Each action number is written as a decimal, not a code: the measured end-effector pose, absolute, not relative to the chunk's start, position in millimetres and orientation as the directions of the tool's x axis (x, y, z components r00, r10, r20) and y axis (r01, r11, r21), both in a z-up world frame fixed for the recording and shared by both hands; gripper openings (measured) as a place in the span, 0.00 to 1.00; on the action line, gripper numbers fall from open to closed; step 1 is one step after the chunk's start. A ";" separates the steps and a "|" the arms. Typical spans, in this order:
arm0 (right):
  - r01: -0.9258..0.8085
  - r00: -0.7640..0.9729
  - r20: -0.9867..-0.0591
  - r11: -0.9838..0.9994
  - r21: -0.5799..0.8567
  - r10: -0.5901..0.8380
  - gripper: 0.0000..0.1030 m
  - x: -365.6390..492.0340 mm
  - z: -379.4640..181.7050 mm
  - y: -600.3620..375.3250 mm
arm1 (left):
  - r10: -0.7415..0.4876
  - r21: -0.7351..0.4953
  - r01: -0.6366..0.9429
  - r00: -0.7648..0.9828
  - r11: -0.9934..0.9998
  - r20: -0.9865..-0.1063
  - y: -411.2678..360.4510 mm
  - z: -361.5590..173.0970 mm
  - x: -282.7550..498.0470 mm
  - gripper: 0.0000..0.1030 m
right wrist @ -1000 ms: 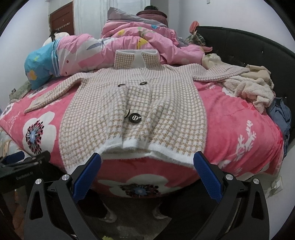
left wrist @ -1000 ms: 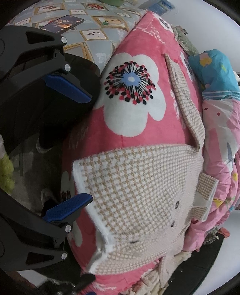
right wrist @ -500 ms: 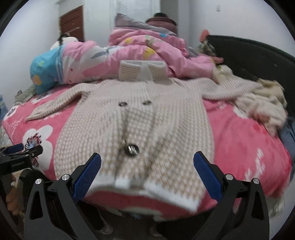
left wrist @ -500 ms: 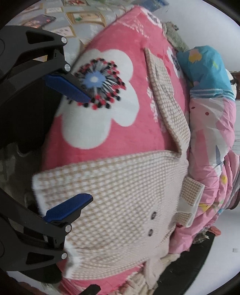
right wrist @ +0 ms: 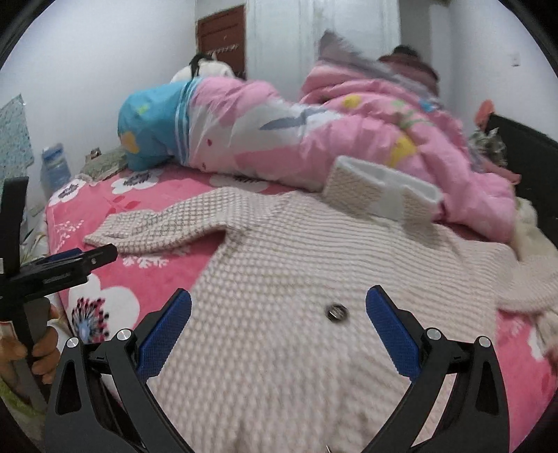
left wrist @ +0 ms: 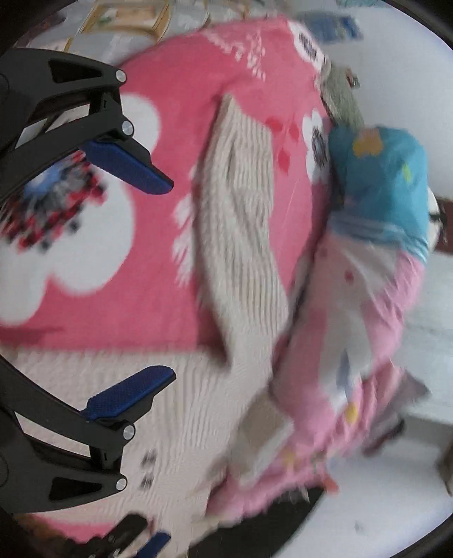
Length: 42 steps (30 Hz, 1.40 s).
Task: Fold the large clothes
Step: 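Grasp the coat sleeve cuff with the left gripper and lift it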
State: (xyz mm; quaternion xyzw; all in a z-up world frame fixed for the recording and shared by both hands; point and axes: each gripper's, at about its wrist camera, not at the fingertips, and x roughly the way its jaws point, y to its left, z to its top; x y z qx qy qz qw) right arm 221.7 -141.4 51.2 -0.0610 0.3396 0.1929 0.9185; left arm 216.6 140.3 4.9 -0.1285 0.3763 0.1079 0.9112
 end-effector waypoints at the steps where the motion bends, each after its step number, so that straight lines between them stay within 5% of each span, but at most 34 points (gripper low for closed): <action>1: -0.411 0.679 -0.657 0.911 0.031 0.328 0.95 232.4 48.7 -133.1 | 0.116 -0.139 -0.314 0.671 0.939 -0.733 147.6 1.4 225.2 0.92; 8: -0.433 0.607 -0.736 0.901 0.009 0.299 0.95 288.9 9.3 -84.2 | 0.331 -0.054 -0.611 0.499 0.790 -0.801 236.6 -36.3 283.2 0.92; 14: -0.439 0.582 -0.776 0.897 -0.047 0.244 0.95 300.8 -27.5 -68.0 | 0.373 -0.058 -0.718 0.427 0.694 -0.824 284.0 -63.4 298.5 0.92; 20: -0.453 0.557 -0.803 0.888 -0.077 0.215 0.95 305.9 -55.3 -64.5 | 0.388 -0.082 -0.757 0.422 0.648 -0.819 294.3 -76.5 301.6 0.76; 30: -0.432 0.422 -0.868 0.900 0.062 0.263 0.95 328.1 -84.9 -77.7 | 0.459 -0.057 -0.761 0.447 0.646 -0.768 294.1 -53.8 297.7 0.20; 42: -0.417 0.447 -0.841 0.903 0.105 0.305 0.95 318.0 -42.2 -102.0 | 0.435 -0.020 -0.574 0.643 0.819 -0.630 230.7 39.9 320.4 0.15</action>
